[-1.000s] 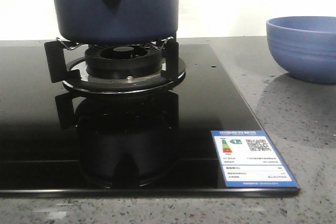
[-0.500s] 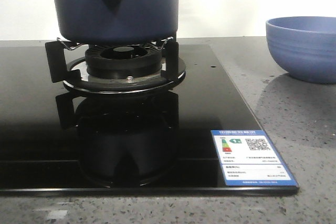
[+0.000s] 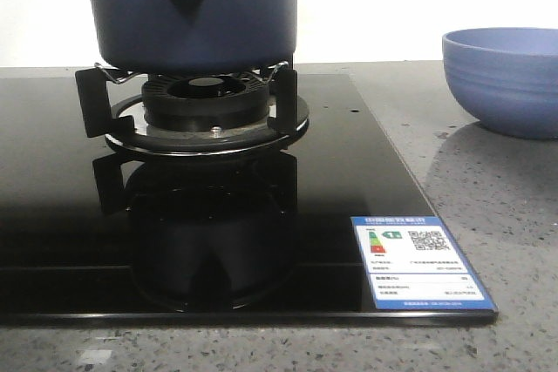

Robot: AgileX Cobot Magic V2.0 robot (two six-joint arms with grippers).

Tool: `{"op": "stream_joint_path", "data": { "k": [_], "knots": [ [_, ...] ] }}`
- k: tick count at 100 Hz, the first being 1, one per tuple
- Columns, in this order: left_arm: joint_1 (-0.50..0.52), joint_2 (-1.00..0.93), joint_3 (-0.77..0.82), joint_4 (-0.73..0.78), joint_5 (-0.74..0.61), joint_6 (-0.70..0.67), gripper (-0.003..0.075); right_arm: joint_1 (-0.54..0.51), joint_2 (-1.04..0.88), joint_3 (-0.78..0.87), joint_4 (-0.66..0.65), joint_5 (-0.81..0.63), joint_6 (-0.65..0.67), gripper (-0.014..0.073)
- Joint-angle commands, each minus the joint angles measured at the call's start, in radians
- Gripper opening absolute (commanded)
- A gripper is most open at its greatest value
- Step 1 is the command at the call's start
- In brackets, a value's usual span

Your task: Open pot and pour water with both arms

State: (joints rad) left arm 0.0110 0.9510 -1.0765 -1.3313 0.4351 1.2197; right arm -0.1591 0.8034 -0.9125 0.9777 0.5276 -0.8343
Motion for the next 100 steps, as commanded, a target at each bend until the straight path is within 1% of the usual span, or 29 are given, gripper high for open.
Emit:
{"op": "stream_joint_path", "data": {
  "k": [1,5,12,18,27,43,61,100],
  "knots": [
    [0.003,-0.122,0.103,-0.043,-0.153,0.022,-0.0020,-0.004,-0.121,0.103,0.119,-0.133,-0.146,-0.0059],
    [0.003,-0.173,0.179,-0.043,-0.197,0.032,-0.0020,-0.004,-0.182,0.156,0.125,-0.161,-0.172,-0.0059],
    [0.003,-0.275,0.300,-0.049,-0.247,0.032,-0.0020,-0.004,-0.278,0.255,0.125,-0.178,-0.174,-0.0060],
    [0.003,-0.360,0.401,-0.052,-0.255,0.032,-0.0020,-0.004,-0.356,0.347,0.127,-0.171,-0.174,-0.0063],
    [0.003,-0.472,0.527,-0.052,-0.257,0.032,-0.0020,-0.004,-0.448,0.442,0.128,-0.156,-0.174,-0.0063],
    [0.003,-0.630,0.684,-0.058,-0.259,0.032,-0.0020,-0.004,-0.579,0.559,0.128,-0.154,-0.174,-0.0063],
    [0.003,-0.709,0.762,-0.104,-0.259,0.032,-0.0020,-0.004,-0.624,0.603,0.130,-0.152,-0.174,-0.0063],
    [0.003,-0.712,0.809,-0.104,-0.259,0.032,-0.0020,-0.004,-0.624,0.606,0.130,-0.150,-0.174,-0.0063]
  ]
}}
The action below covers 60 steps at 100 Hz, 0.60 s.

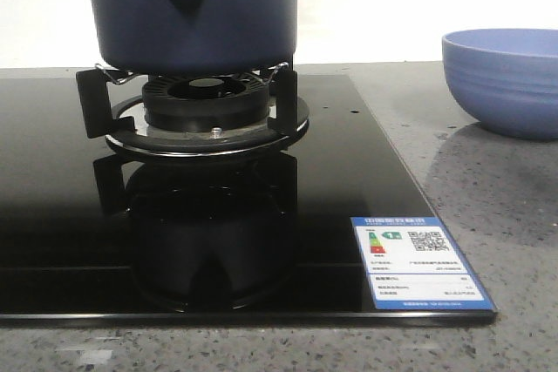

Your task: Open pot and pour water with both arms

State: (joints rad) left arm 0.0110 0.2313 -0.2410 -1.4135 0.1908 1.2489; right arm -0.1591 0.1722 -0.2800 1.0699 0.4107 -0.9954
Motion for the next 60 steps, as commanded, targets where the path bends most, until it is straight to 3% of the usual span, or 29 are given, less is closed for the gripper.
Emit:
{"op": "stream_joint_path", "data": {
  "k": [1,36,43,50,60],
  "knots": [
    [0.003,0.007,-0.026,-0.022,-0.015,0.003,-0.0020,-0.004,0.008,-0.026,0.038,-0.033,-0.013,-0.0063],
    [0.003,0.007,-0.022,-0.020,-0.080,0.003,-0.0020,-0.004,0.008,-0.026,0.038,-0.033,-0.013,-0.0063],
    [0.003,0.007,-0.022,0.058,-0.080,-0.027,-0.0020,-0.004,0.008,-0.026,0.038,-0.033,-0.013,-0.0063],
    [0.003,0.007,-0.022,0.304,-0.091,-0.232,-0.0020,-0.004,0.008,-0.026,0.038,-0.033,-0.013,-0.0063],
    [0.003,0.007,0.010,0.817,-0.158,-0.785,-0.0020,-0.004,0.008,-0.026,0.038,-0.033,-0.013,-0.0063]
  ]
}}
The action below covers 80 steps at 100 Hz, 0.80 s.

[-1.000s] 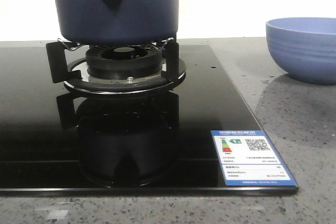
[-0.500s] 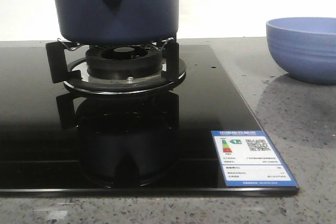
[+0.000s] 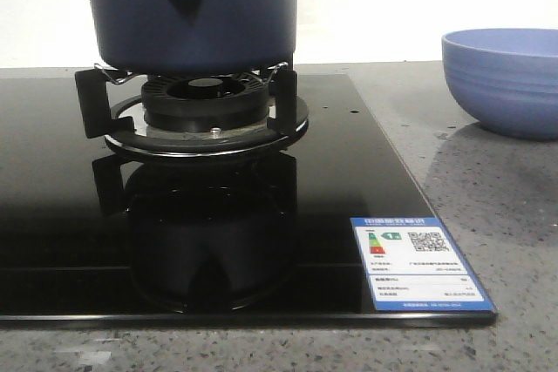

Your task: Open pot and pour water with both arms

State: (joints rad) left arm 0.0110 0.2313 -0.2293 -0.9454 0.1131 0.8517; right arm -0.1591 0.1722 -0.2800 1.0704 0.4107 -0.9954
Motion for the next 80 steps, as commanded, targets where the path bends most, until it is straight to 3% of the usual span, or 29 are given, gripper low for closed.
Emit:
{"op": "stream_joint_path", "data": {
  "k": [1,9,16,34,39,80],
  "knots": [
    [0.003,0.007,0.002,0.417,-0.095,-0.421,-0.0020,-0.004,0.008,-0.026,0.037,-0.033,-0.013,-0.0063],
    [0.003,-0.007,0.069,0.694,-0.175,-0.720,-0.0020,-0.004,0.008,-0.026,0.037,-0.033,-0.013,-0.0063],
    [0.003,-0.054,0.136,0.825,-0.211,-0.822,-0.0020,-0.004,0.008,-0.026,0.037,-0.033,-0.013,-0.0063],
    [0.003,-0.228,0.266,0.876,-0.203,-0.852,-0.0020,-0.004,0.008,-0.026,0.037,-0.033,-0.013,-0.0063],
    [0.003,-0.263,0.260,0.894,-0.113,-0.852,-0.0020,-0.004,0.008,-0.026,0.037,-0.033,-0.013,-0.0063],
    [0.003,-0.264,0.263,0.839,-0.106,-0.859,-0.0020,-0.004,0.008,-0.026,0.037,-0.033,-0.013,-0.0063]
  ]
}}
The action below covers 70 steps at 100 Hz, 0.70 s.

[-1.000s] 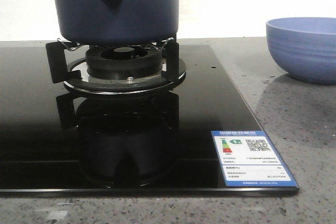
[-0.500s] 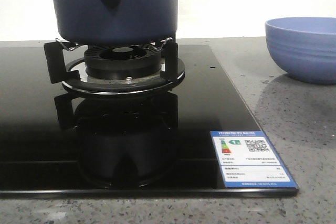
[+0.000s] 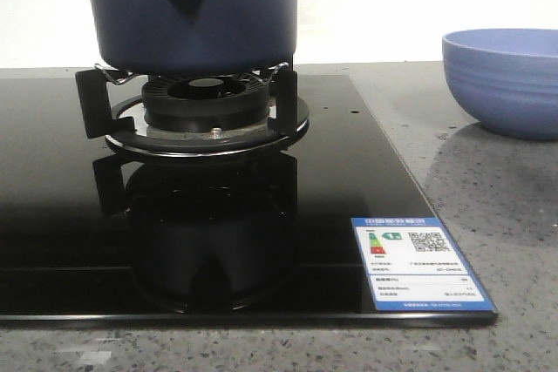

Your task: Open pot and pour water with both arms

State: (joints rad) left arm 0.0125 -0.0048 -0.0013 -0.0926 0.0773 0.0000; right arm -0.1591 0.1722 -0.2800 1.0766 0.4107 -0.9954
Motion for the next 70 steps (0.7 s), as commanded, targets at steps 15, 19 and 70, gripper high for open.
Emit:
{"op": "stream_joint_path", "data": {
  "k": [15,19,70],
  "knots": [
    [0.001,-0.028,0.035,-0.014,-0.070,-0.007,-0.0020,-0.004,0.008,-0.026,0.031,-0.033,-0.013,-0.0063],
    [0.001,-0.028,0.035,-0.014,-0.070,-0.007,-0.0020,-0.004,0.008,-0.026,0.031,-0.033,-0.013,-0.0063],
    [0.001,-0.028,0.035,-0.014,-0.070,-0.007,-0.0020,-0.004,0.008,-0.026,0.031,-0.083,-0.013,-0.0063]
  ]
}}
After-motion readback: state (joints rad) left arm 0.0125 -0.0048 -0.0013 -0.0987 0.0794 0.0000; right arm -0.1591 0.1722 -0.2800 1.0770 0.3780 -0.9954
